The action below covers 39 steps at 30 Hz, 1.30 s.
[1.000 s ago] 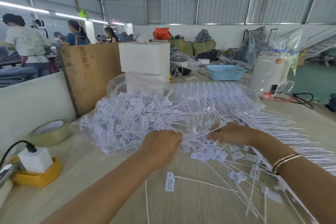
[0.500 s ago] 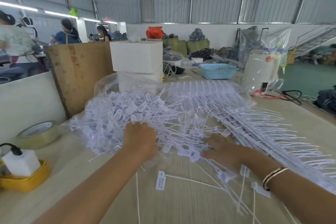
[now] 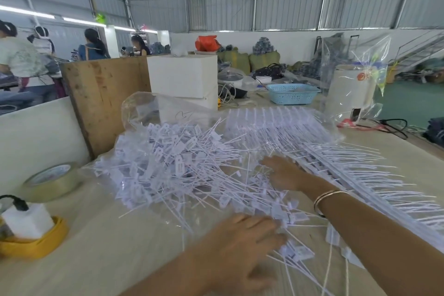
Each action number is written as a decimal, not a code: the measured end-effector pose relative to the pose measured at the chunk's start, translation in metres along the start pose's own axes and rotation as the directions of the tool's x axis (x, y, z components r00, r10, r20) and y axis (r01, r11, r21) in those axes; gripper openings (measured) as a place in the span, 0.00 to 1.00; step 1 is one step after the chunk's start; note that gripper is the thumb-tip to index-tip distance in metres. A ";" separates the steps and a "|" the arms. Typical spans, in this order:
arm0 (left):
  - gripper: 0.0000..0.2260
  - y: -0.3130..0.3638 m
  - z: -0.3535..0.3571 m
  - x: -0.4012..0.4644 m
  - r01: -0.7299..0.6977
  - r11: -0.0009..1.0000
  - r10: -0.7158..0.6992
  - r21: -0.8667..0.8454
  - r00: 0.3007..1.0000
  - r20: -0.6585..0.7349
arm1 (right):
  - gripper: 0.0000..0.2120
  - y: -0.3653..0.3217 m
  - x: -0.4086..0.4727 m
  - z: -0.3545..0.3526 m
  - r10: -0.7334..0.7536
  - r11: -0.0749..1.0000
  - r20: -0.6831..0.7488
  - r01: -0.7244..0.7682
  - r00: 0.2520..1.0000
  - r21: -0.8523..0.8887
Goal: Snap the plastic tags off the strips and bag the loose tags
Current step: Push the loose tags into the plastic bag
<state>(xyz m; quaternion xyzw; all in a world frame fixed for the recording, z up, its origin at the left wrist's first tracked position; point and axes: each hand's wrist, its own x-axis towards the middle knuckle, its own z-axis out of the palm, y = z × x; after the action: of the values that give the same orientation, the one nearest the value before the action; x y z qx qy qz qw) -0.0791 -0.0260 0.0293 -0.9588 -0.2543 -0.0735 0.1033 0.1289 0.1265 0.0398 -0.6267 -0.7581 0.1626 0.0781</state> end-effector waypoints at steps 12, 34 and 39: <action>0.24 -0.008 0.024 0.043 0.293 0.945 -0.256 0.146 0.939 -0.230 | 0.19 -0.003 -0.047 0.002 -0.101 0.959 0.045 0.109 0.994 -0.260; 0.28 -0.011 0.021 0.075 0.362 0.921 -0.354 0.144 0.932 -0.078 | 0.30 0.008 -0.120 -0.044 -0.005 0.936 0.266 -0.090 0.964 0.341; 0.29 -0.011 0.023 0.077 0.360 0.900 -0.342 0.244 0.933 -0.113 | 0.33 -0.003 -0.132 -0.049 0.000 0.901 0.107 -0.046 0.994 0.430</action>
<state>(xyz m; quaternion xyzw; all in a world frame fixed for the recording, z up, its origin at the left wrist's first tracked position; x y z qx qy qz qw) -0.0159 0.0251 0.0233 -0.8721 -0.4268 -0.0890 0.2222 0.1690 0.0044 0.0980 -0.5934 -0.6988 0.3601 0.1732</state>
